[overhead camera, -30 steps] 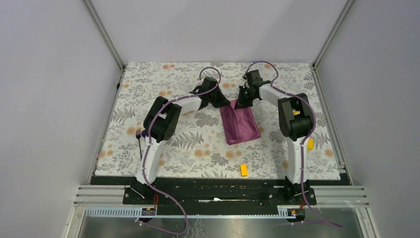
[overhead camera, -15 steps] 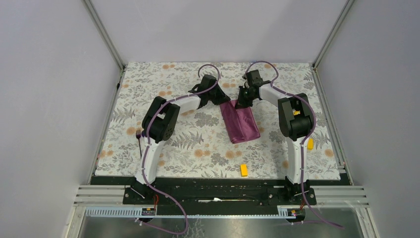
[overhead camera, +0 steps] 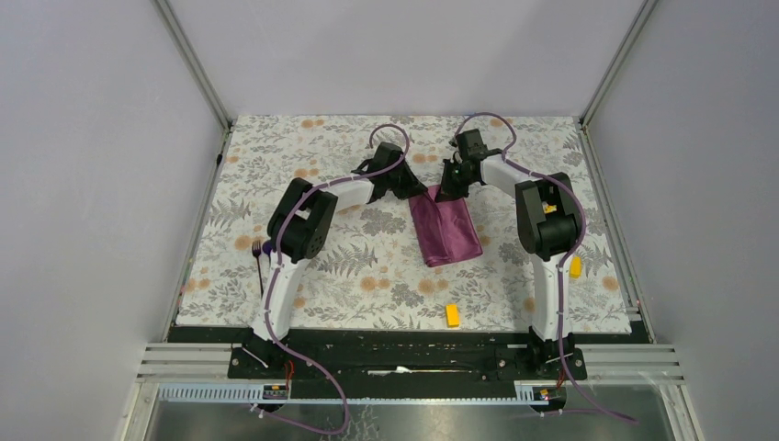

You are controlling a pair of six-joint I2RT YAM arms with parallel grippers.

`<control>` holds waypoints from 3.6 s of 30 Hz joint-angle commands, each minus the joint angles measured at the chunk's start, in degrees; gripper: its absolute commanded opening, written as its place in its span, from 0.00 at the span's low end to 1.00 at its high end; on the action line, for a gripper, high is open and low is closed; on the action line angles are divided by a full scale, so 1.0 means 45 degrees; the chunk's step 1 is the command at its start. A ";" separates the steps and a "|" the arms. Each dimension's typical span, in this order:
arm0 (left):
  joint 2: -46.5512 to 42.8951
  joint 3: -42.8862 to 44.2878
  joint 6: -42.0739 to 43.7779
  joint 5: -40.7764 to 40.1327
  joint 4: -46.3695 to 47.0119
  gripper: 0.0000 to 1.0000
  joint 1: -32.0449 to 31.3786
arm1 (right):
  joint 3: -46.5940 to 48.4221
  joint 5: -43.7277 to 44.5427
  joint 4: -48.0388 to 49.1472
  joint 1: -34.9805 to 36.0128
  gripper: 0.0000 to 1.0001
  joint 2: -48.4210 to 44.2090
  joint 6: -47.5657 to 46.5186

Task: Fold the napkin into a case and place the utensils inside
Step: Fold the lower triangle-folded napkin at the center of the board.

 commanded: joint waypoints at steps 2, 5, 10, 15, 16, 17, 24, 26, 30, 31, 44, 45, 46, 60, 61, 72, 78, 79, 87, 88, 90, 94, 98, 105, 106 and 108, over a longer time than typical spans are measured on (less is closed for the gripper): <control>0.0222 0.0568 0.0250 -0.0148 0.0232 0.00 0.0075 | 0.0723 0.0252 -0.0786 -0.0026 0.03 0.0134 -0.0313; 0.0237 0.0535 0.0220 -0.0203 0.0258 0.00 0.0094 | 0.0769 0.0838 -0.1404 0.0038 0.19 -0.0957 -0.0449; 0.0267 0.0486 0.0096 -0.0195 0.0312 0.00 0.0075 | -0.0800 -0.0347 -0.0884 0.0203 0.38 -0.2713 -0.0383; 0.0277 0.0484 -0.0030 -0.0105 0.0360 0.00 0.0075 | -0.1818 -0.2520 0.0605 0.0226 0.25 -0.2419 0.0351; 0.0276 0.0510 -0.0055 -0.0059 0.0356 0.00 0.0075 | -0.1809 -0.2543 0.0765 0.0213 0.20 -0.2243 0.0366; 0.0259 0.0540 -0.0053 -0.0026 0.0334 0.00 0.0075 | -0.1767 -0.2446 0.0846 0.0218 0.15 -0.1971 0.0362; 0.0130 0.0864 -0.0014 0.0262 0.0105 0.02 0.0087 | -0.1578 -0.0997 0.1015 0.0209 0.03 -0.0690 0.0311; 0.0077 0.0953 -0.0013 0.0416 0.0069 0.06 0.0076 | -0.1557 -0.0377 0.0931 0.0205 0.01 -0.0429 0.0202; -0.0241 0.1099 0.0013 0.0939 0.0113 0.26 0.0142 | -0.1510 0.0198 0.0702 0.0208 0.00 -0.0118 0.0127; -0.0340 0.1158 0.0036 0.1141 0.0154 0.32 0.0166 | -0.1549 0.0340 0.0679 0.0208 0.00 -0.0114 0.0123; -0.1653 -0.0567 -0.0024 0.4597 0.2052 0.13 0.1434 | -0.1357 0.0428 0.0482 0.0189 0.00 -0.0208 0.0068; -0.1488 -0.0706 -0.0074 0.4840 0.2318 0.06 0.1458 | -0.1342 0.0411 0.0481 0.0189 0.00 -0.0206 0.0060; -0.1338 -0.0806 -0.0180 0.5117 0.2752 0.01 0.1451 | -0.1323 0.0386 0.0486 0.0179 0.00 -0.0216 0.0054; 0.1038 -0.0936 -0.1078 0.5940 0.5381 0.00 0.1442 | -0.0942 -0.0066 0.0375 0.0169 0.00 -0.0176 -0.0112; 0.1138 -0.0908 -0.0919 0.5621 0.4895 0.00 0.1452 | -0.0823 -0.0074 0.0287 0.0164 0.02 -0.0210 -0.0146; 0.1365 -0.1201 -0.0699 0.3954 0.2688 0.00 0.1754 | -0.0468 -0.3954 0.1380 0.0306 0.26 -0.1554 0.1067; 0.1295 -0.1245 -0.0804 0.3746 0.2584 0.00 0.1757 | -0.0296 -0.7015 0.3722 0.0357 0.33 0.0200 0.3045; 0.1261 -0.1220 -0.0765 0.3709 0.2522 0.00 0.1747 | -0.0247 -0.7163 0.3864 0.0363 0.34 0.0353 0.3093; 0.1370 -0.1174 -0.0757 0.3550 0.2323 0.00 0.1752 | -0.1633 -0.7824 0.4949 0.0557 0.36 0.0747 0.3247; 0.1370 -0.1185 -0.0756 0.3533 0.2269 0.00 0.1759 | -0.1938 -0.7862 0.5033 0.0559 0.36 0.0665 0.3206; 0.1353 -0.1184 -0.0718 0.3473 0.2195 0.00 0.1749 | -0.2543 -0.7861 0.5094 0.0557 0.36 0.0456 0.3035; 0.1307 -0.1186 -0.0625 0.3347 0.2027 0.00 0.1759 | -0.3777 -0.7802 0.5154 0.0556 0.37 -0.0322 0.2772; 0.1350 -0.1095 -0.0625 0.3329 0.1968 0.00 0.1759 | -0.5142 -0.7768 0.5224 0.0557 0.37 -0.1371 0.2499; 0.1399 -0.0947 -0.0532 0.3349 0.1848 0.00 0.1757 | -0.7510 -0.7796 0.5800 0.0598 0.39 -0.2990 0.2469; 0.1408 -0.0941 -0.0513 0.3334 0.1834 0.00 0.1755 | -0.7802 -0.7751 0.5916 0.0596 0.38 -0.3193 0.2476; 0.1445 -0.0909 -0.0520 0.3339 0.1804 0.00 0.1761 | -0.8394 -0.7753 0.6031 0.0599 0.39 -0.3458 0.2490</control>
